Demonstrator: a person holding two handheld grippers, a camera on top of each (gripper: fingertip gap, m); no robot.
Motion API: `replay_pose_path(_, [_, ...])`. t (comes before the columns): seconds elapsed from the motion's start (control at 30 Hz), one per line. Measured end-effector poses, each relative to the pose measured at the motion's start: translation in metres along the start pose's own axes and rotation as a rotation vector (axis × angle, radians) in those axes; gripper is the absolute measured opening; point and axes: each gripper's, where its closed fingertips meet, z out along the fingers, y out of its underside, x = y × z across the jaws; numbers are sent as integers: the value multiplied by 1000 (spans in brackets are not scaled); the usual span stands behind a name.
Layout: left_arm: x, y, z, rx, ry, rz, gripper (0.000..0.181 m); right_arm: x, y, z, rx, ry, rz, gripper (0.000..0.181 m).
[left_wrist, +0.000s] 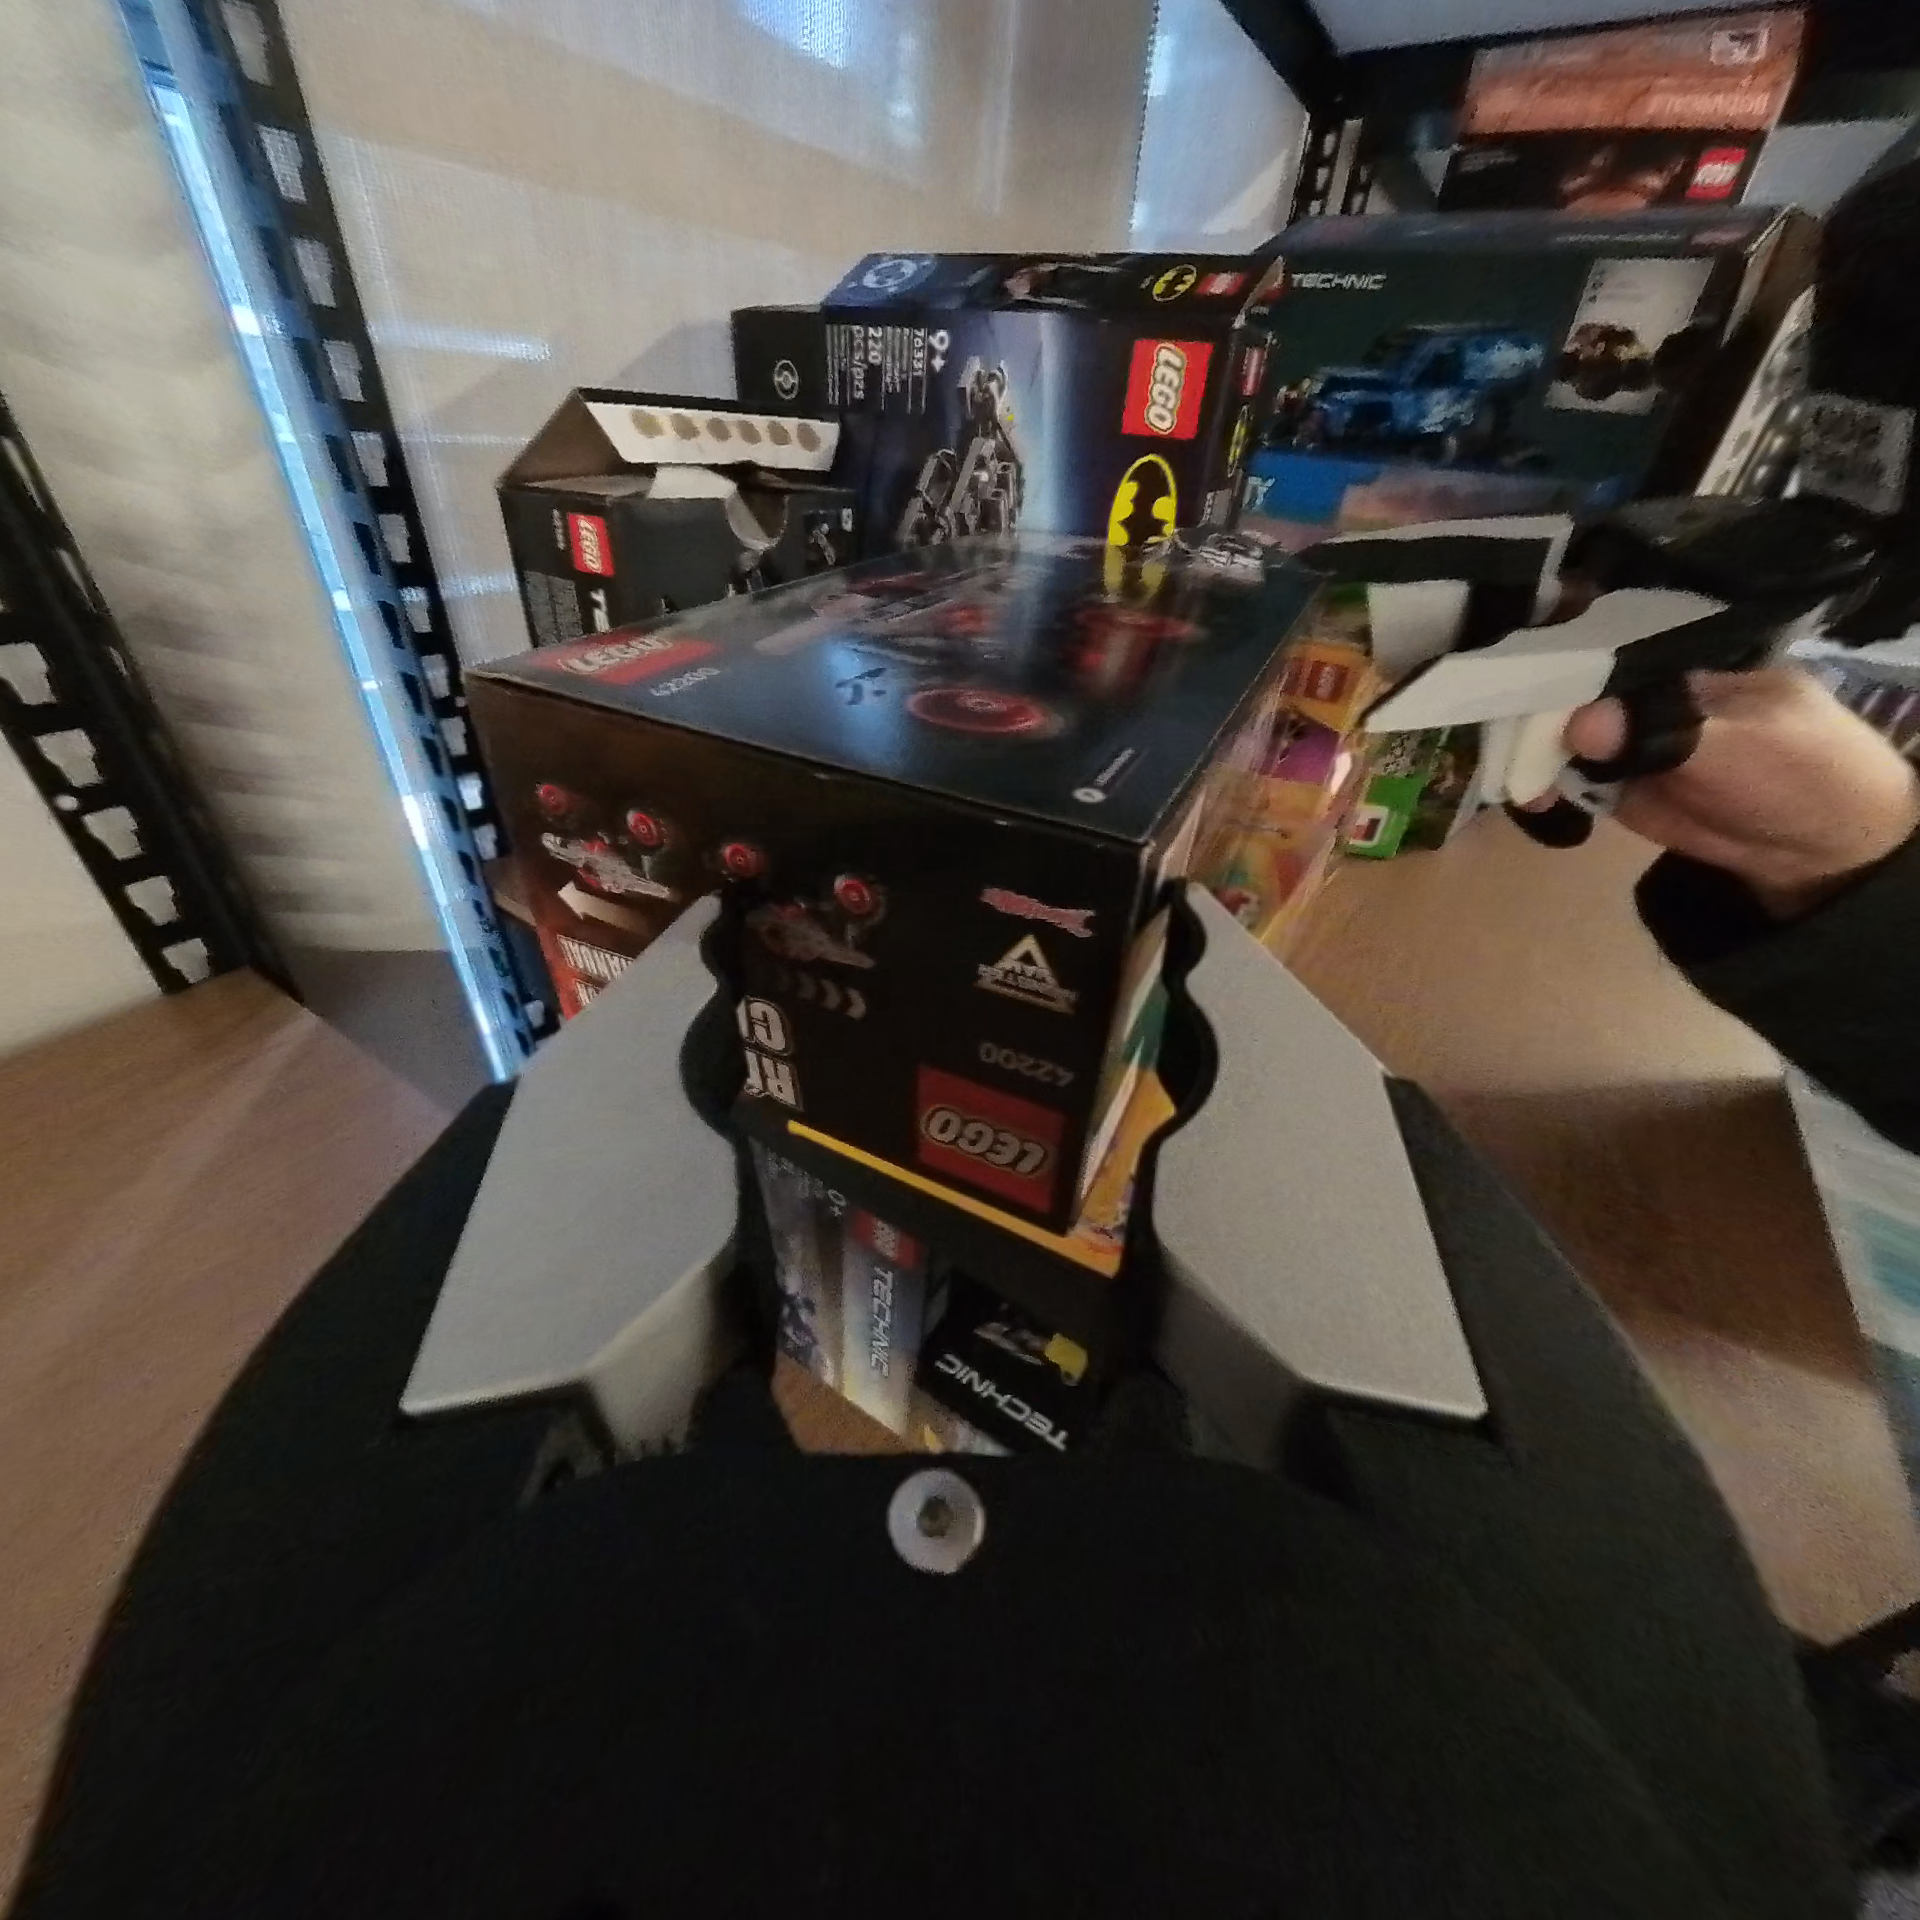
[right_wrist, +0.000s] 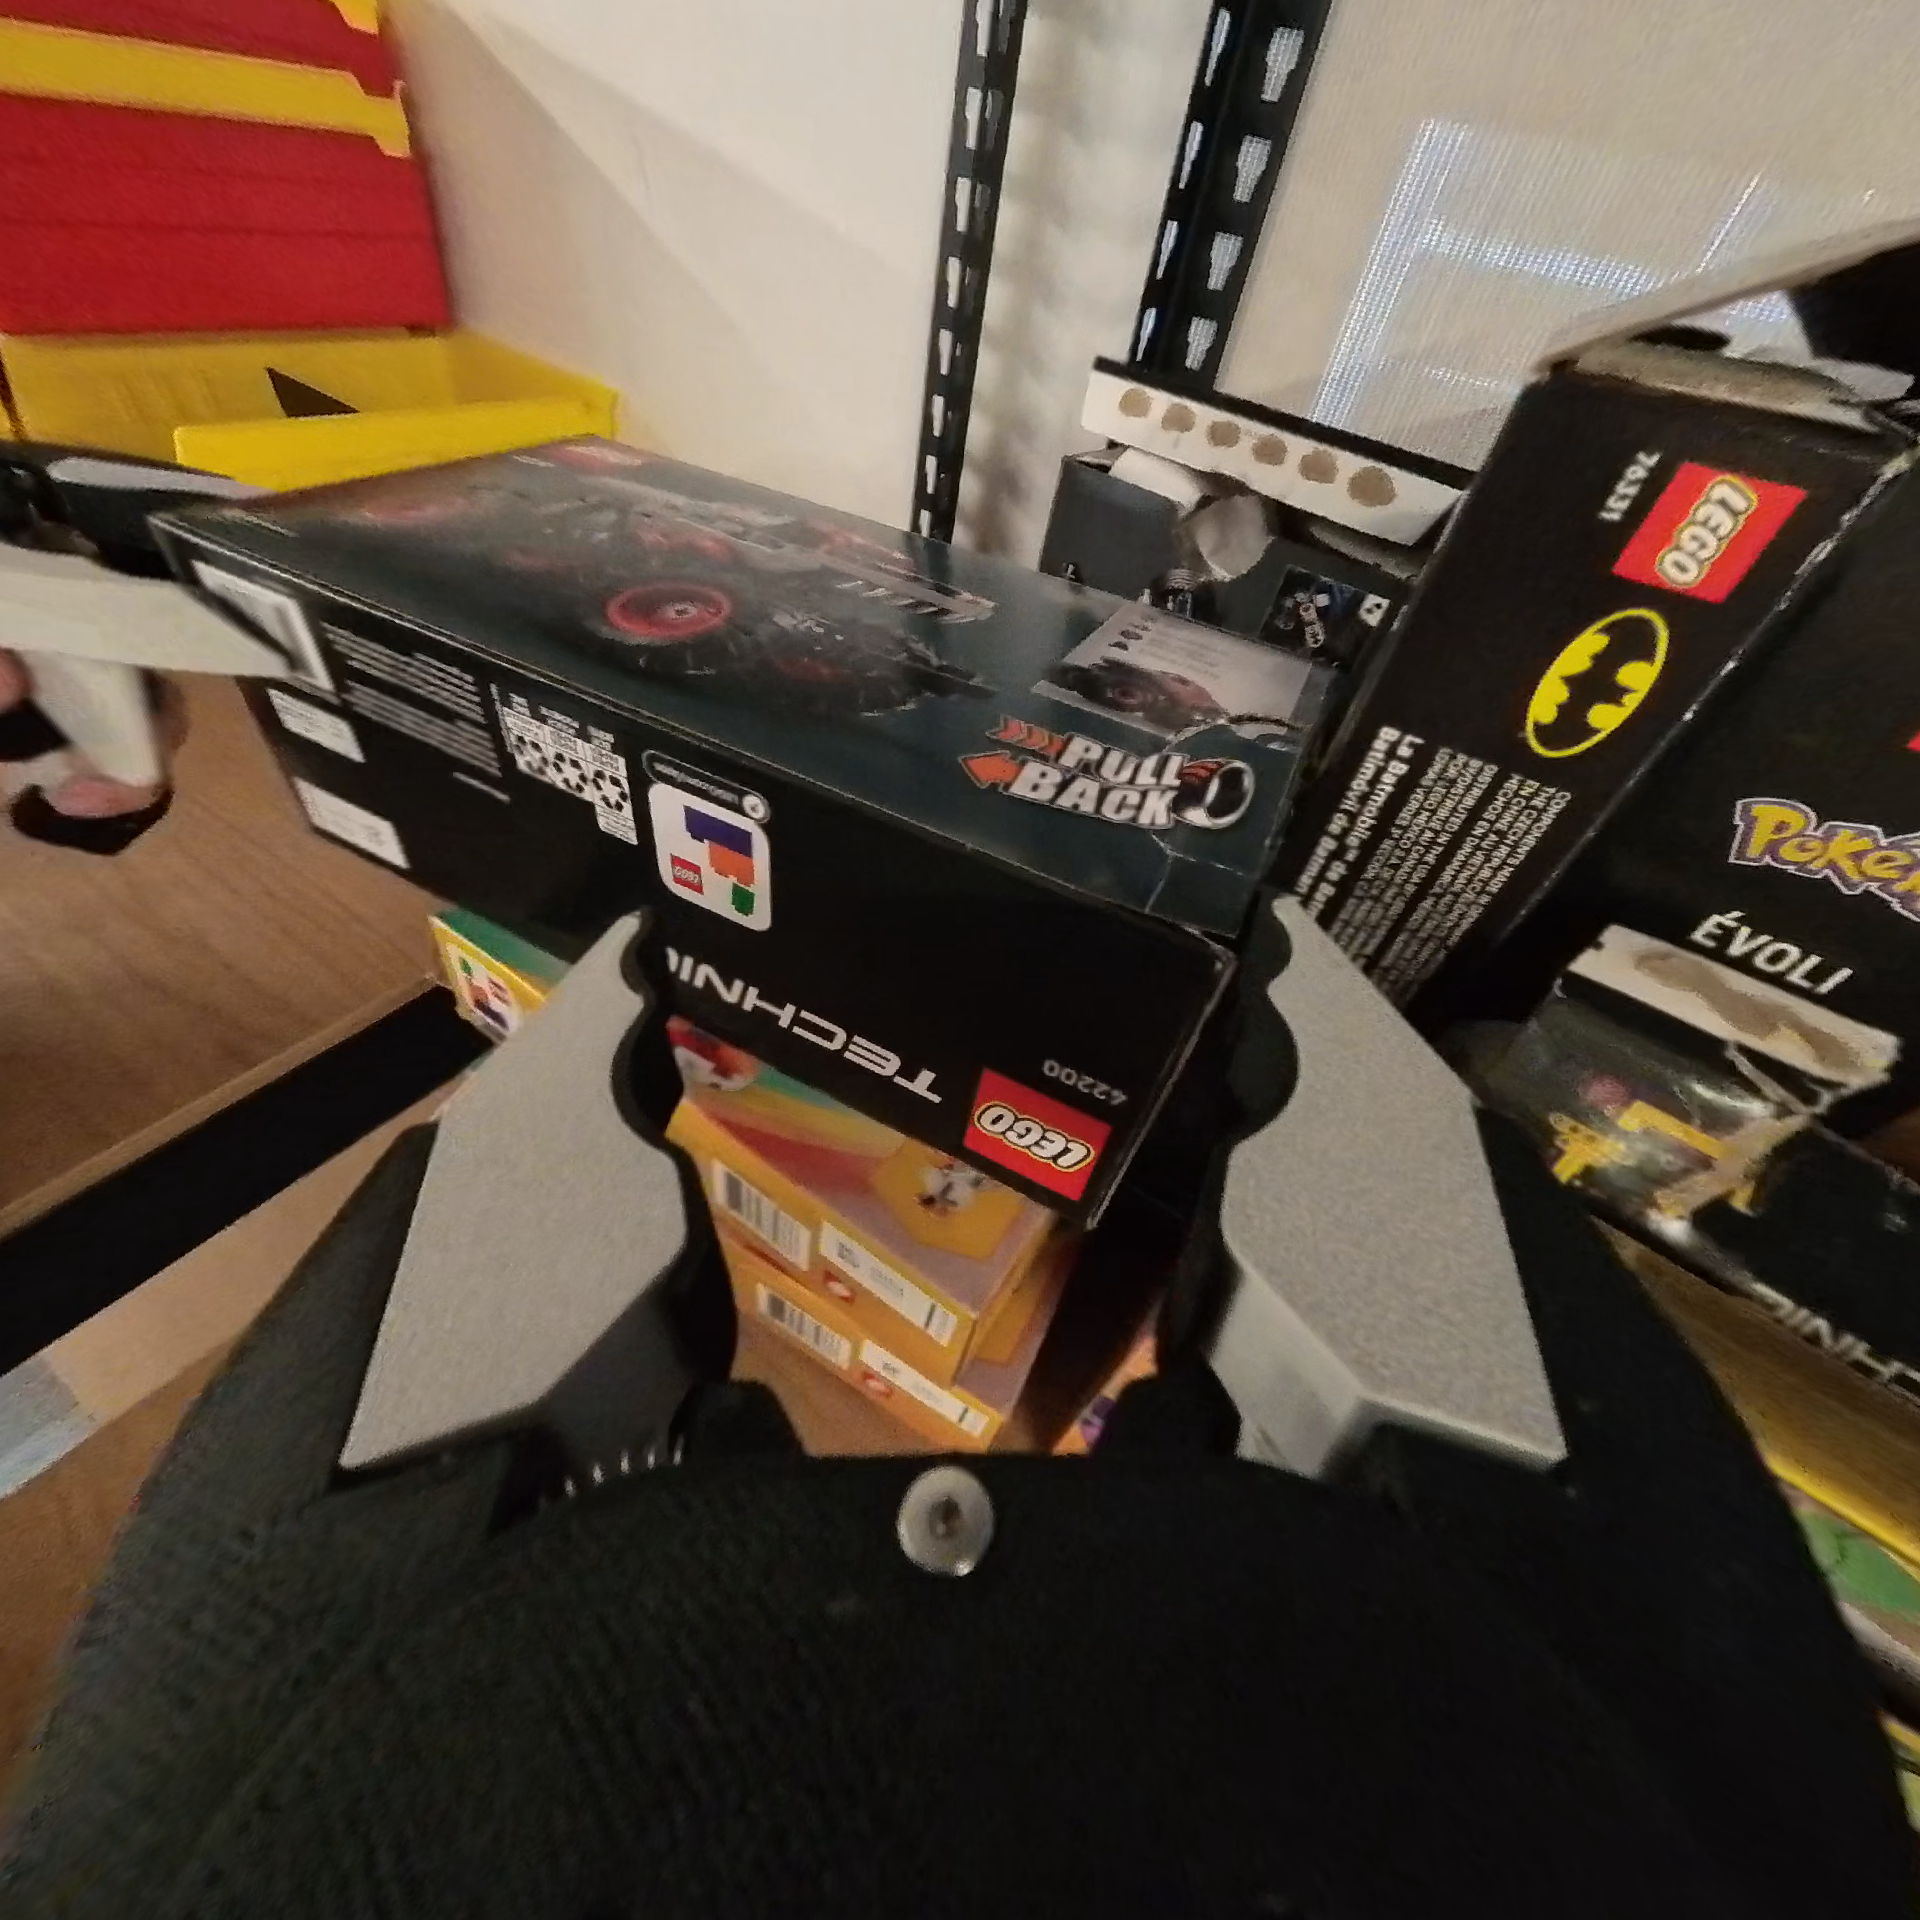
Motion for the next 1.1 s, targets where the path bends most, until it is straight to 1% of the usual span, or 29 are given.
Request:
replay_pose_path(0.07, [-4,-2,-5,19,1,3,72,-7,-2,-5,0,-18,4,105])
replay_pose_path(0.13, [-10,-2,-10,26,9,-1,66,-19,-3,-11,-10,-40,-4,106])
replay_pose_path(0.17, [-13,-2,-12,28,15,-12,67,-27,-4,-14,-10,-49,-18,106])
replay_pose_path(0.27, [-16,-3,-17,20,49,-48,87,-55,-5,-24,0,-79,-82,105])
replay_pose_path(0.33, [-19,-4,-18,8,70,-99,103,-75,-8,-31,48,-108,-119,105])
replay_pose_path(0.4, [-24,-7,-18,7,102,-173,111,-92,-12,-36,107,-123,-134,105])
replay_pose_path(0.43, [-27,-9,-19,19,119,-211,110,-96,-12,-37,123,-118,-141,105])
replay_pose_path(0.53, [-37,-17,-19,81,147,-297,99,-100,-6,-36,154,-81,-172,105])
replay_pose_path(0.63, [-45,-18,-18,109,146,-330,91,-108,-8,-41,230,-123,-116,103])
replay_pose_path(0.73, [-49,-19,-16,97,146,-352,90,-115,-10,-45,267,-166,-72,101])
replay_pose_path(0.87, [-50,-17,-12,53,104,-308,88,-117,-11,-47,286,-189,-69,100])
replay_pose_path(0.93, [-46,-20,-12,62,94,-322,90,-110,-8,-47,273,-177,-83,97])
replay_pose_path(1.0, [-38,-21,-13,57,97,-315,90,-95,-4,-46,245,-154,-81,96])
replay_pose_path(1.1, [-23,-18,-14,27,110,-273,88,-70,10,-39,154,-141,-49,98])
